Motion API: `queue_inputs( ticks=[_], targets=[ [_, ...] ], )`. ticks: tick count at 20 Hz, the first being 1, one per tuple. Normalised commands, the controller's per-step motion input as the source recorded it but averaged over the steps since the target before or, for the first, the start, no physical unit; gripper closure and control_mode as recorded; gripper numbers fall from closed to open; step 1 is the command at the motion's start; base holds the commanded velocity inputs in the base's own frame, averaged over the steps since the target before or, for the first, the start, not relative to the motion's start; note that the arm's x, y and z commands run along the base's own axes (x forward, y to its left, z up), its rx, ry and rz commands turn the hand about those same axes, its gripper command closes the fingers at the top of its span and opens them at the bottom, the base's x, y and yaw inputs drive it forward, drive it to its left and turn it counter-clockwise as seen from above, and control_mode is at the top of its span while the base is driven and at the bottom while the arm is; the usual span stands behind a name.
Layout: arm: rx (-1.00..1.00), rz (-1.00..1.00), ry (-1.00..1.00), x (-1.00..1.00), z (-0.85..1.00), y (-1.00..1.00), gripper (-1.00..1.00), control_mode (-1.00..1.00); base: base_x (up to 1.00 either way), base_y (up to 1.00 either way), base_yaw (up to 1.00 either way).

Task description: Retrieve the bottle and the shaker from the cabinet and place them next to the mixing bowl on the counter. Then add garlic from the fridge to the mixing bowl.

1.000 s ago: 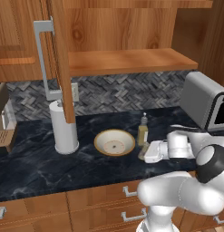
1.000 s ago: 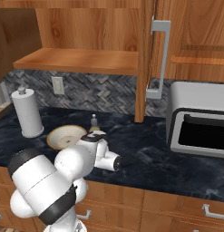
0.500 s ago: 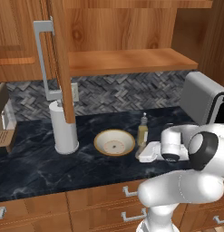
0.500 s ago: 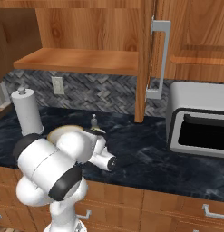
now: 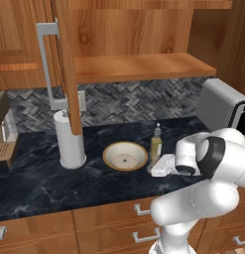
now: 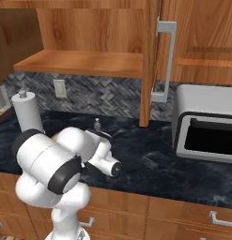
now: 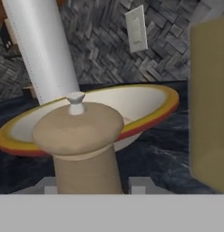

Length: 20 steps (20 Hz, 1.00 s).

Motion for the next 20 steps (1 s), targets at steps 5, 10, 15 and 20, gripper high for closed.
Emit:
queue_inputs(
  ticks=[5, 10, 15, 20],
  targets=[
    [0.00, 0.00, 0.00, -0.04, 0.00, 0.00, -1.00, -1.00, 0.00, 0.00, 0.00],
    [0.00, 0.00, 0.00, -0.13, 0.00, 0.00, -1.00, -1.00, 0.00, 0.00, 0.00],
    [0.00, -0.02, 0.00, -0.31, 0.00, -0.10, -1.00, -1.00, 0.00, 0.00, 0.00],
    [0.00, -0.07, -0.05, -0.37, 0.00, -0.38, -1.00, -1.00, 0.00, 0.00, 0.00]
  ],
)
